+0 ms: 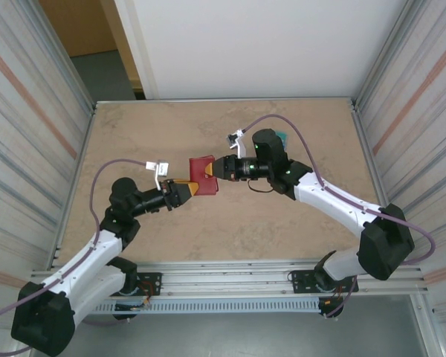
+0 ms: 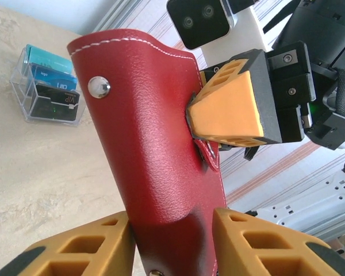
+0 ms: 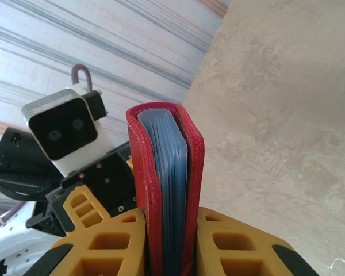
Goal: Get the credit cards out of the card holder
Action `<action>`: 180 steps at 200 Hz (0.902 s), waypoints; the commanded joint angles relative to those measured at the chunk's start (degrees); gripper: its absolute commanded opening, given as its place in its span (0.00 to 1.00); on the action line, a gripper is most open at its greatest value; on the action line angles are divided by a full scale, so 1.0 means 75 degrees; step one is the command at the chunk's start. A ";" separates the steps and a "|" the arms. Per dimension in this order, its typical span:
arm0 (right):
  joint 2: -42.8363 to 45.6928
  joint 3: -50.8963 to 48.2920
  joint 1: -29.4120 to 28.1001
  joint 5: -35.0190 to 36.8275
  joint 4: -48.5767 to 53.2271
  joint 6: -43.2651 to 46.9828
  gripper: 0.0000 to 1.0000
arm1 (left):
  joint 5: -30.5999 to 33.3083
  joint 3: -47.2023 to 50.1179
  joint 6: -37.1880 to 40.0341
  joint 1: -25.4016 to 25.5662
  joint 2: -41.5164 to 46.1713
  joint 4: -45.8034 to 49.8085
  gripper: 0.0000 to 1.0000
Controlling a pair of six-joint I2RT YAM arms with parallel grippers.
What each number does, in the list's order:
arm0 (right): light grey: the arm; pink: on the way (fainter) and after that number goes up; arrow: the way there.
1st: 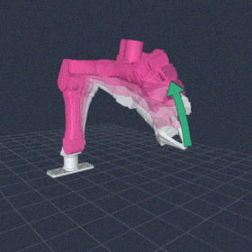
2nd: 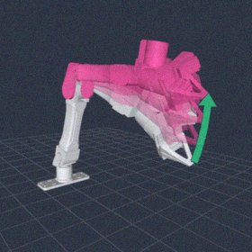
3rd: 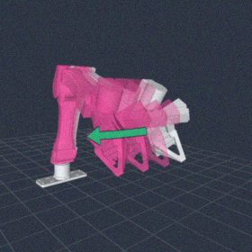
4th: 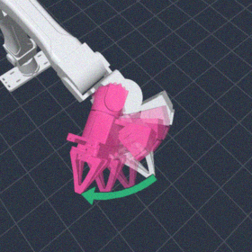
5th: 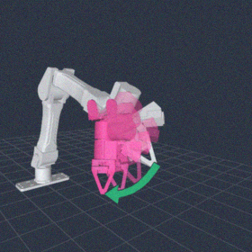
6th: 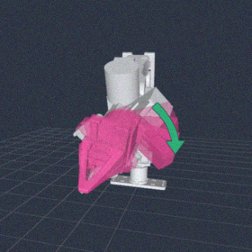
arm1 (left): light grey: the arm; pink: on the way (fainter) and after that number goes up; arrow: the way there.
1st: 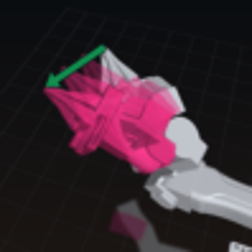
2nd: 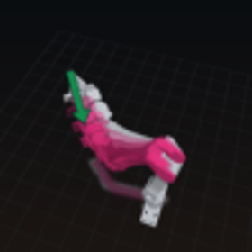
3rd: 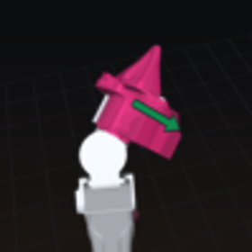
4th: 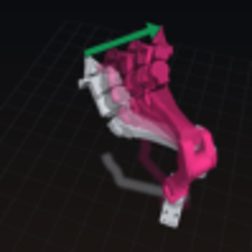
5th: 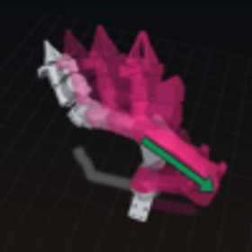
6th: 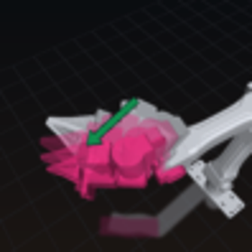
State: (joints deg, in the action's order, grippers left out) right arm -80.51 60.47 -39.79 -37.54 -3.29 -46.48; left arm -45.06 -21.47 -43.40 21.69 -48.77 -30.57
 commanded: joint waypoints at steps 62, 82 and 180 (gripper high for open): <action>0.0130 -0.0333 0.0117 -0.0618 -0.1135 -0.0645 0.09 | -0.0372 -0.0088 -0.0167 -0.0015 -0.0216 -0.0502 0.60; 0.0083 -0.0305 0.0130 -0.0656 -0.1154 -0.0670 0.09 | -0.0434 -0.0092 -0.0173 -0.0021 -0.0315 -0.0552 0.59; -0.0196 -0.0208 0.0094 -0.0663 -0.0877 -0.0596 0.11 | -0.0304 -0.0217 -0.0036 0.0034 -0.0497 -0.0668 0.21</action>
State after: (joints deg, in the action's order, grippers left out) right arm -81.52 58.26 -38.96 -41.65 -10.44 -51.00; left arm -48.31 -21.43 -45.39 21.71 -52.73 -34.83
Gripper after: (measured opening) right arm 0.196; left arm 0.280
